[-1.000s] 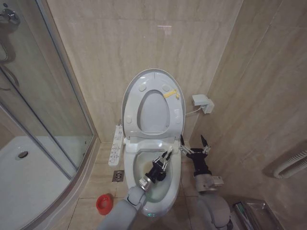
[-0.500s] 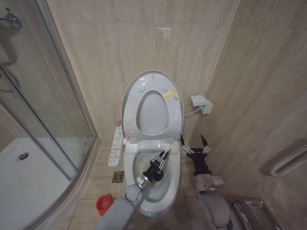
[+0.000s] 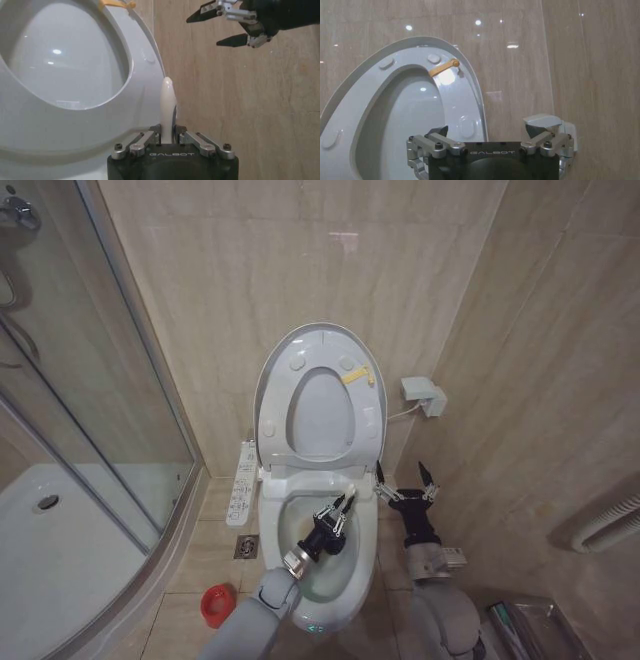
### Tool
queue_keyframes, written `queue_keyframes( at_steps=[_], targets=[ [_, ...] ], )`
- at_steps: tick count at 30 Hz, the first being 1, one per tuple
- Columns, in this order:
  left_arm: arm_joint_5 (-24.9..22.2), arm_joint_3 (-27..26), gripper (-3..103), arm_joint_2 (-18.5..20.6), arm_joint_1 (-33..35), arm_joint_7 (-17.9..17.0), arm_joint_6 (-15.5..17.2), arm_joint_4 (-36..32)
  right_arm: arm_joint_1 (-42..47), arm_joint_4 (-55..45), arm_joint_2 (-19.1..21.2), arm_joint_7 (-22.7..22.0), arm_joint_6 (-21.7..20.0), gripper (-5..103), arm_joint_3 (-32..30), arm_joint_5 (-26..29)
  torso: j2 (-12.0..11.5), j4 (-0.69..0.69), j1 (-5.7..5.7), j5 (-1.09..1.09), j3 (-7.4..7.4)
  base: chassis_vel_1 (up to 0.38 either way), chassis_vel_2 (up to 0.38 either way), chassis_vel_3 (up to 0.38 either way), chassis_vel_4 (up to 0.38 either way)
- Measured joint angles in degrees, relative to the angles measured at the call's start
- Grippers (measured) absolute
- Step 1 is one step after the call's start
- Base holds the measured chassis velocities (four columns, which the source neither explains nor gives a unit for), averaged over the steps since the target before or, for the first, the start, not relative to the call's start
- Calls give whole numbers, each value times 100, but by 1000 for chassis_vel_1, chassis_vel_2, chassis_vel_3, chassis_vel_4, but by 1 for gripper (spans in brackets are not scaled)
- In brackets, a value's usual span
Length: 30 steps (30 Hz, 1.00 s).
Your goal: Open the toilet lid, clean the toilet bowl with a toilet brush, close the toilet lid, and flush.
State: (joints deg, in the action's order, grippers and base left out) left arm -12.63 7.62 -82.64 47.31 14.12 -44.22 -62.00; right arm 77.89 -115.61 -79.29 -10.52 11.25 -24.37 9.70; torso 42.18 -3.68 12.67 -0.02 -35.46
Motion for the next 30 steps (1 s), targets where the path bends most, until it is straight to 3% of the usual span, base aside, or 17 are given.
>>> queue_keyframes(
  at_steps=[16,25,30],
  targets=[
    [7,-266,18,799,948,-36,47,-694,0,0,0,0,0,100,0,0,4,2,-3,2,2,0,0,0,0],
    [-16,-350,18,861,1149,-5,-46,-574,0,0,0,0,0,100,0,0,4,2,-3,2,3,0,0,0,0],
    [-9,-341,18,701,891,45,-91,-208,0,0,0,0,0,100,0,0,4,2,-2,2,2,0,0,0,0]
  ],
)
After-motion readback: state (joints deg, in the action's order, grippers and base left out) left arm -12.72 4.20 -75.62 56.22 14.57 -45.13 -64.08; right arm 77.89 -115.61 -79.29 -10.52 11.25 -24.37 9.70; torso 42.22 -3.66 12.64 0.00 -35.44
